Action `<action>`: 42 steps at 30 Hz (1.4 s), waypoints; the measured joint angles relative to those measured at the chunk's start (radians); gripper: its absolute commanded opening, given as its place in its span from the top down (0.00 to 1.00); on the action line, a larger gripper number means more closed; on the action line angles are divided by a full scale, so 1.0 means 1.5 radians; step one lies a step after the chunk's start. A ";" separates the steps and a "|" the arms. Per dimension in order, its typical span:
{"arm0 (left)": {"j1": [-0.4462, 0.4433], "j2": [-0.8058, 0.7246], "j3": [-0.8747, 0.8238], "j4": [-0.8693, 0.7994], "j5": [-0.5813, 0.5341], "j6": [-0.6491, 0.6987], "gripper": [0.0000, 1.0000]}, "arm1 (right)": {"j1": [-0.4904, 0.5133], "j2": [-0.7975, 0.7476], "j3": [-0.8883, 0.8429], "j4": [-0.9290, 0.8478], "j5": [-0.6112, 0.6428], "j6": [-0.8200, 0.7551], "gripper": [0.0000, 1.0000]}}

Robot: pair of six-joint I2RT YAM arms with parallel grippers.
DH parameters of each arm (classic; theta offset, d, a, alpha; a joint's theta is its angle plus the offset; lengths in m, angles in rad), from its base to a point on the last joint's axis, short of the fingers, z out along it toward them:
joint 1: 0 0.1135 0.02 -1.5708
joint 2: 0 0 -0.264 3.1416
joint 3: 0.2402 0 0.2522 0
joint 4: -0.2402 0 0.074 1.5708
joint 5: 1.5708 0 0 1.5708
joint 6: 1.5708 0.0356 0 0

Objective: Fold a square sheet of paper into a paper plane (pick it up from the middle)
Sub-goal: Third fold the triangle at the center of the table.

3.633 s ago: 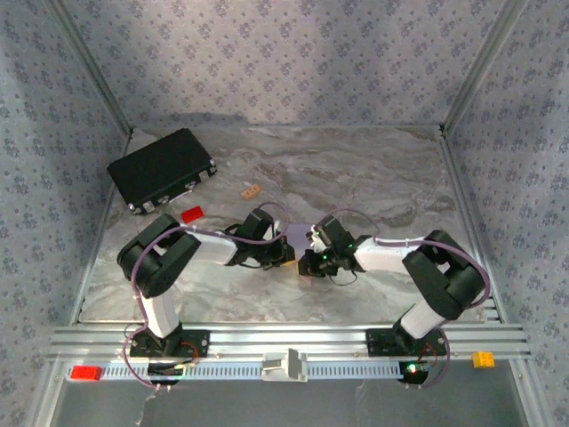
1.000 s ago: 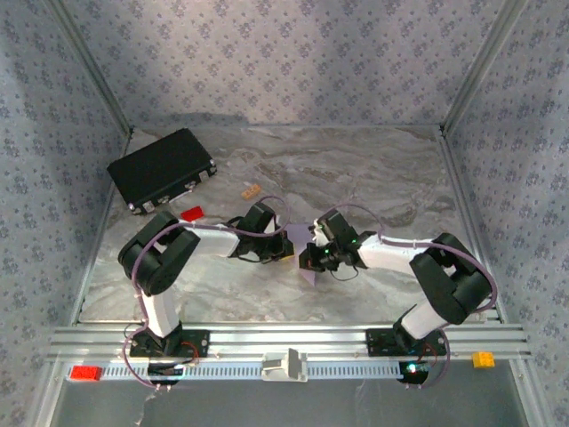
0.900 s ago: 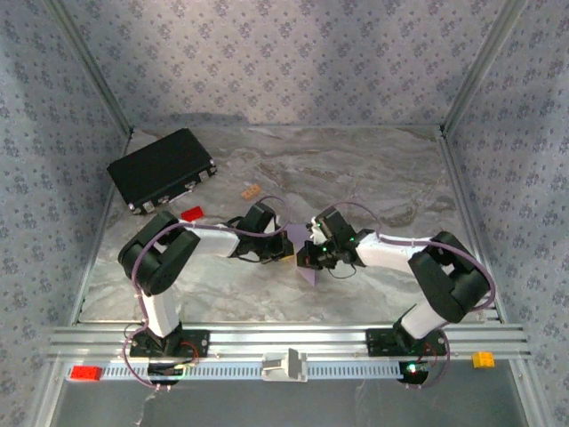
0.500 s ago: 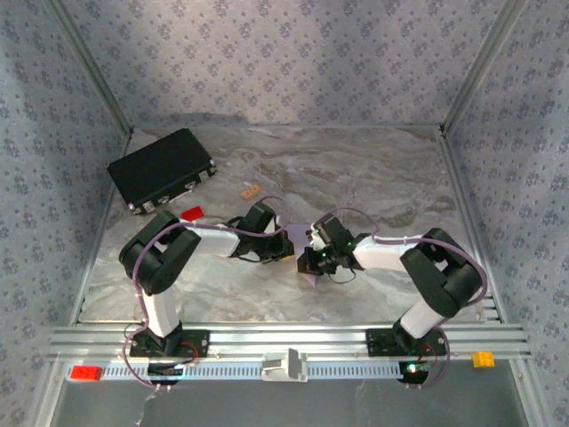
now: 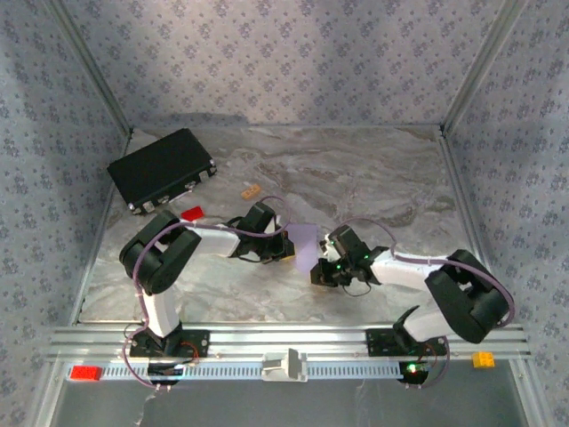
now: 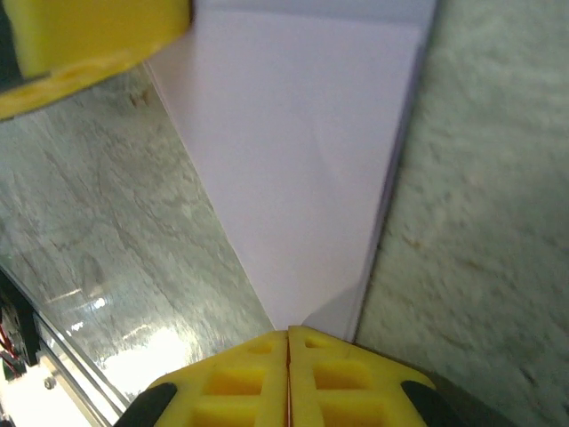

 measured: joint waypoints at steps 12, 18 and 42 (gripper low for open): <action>0.000 0.000 0.000 0.000 0.000 0.000 1.00 | 0.007 0.018 0.050 0.006 -0.013 -0.001 0.91; 0.000 0.001 0.000 0.001 0.001 0.000 1.00 | 0.007 0.041 0.020 0.013 -0.013 0.000 0.91; 0.003 0.004 0.000 0.005 0.012 0.000 1.00 | -0.009 0.002 0.088 -0.035 -0.002 -0.003 0.90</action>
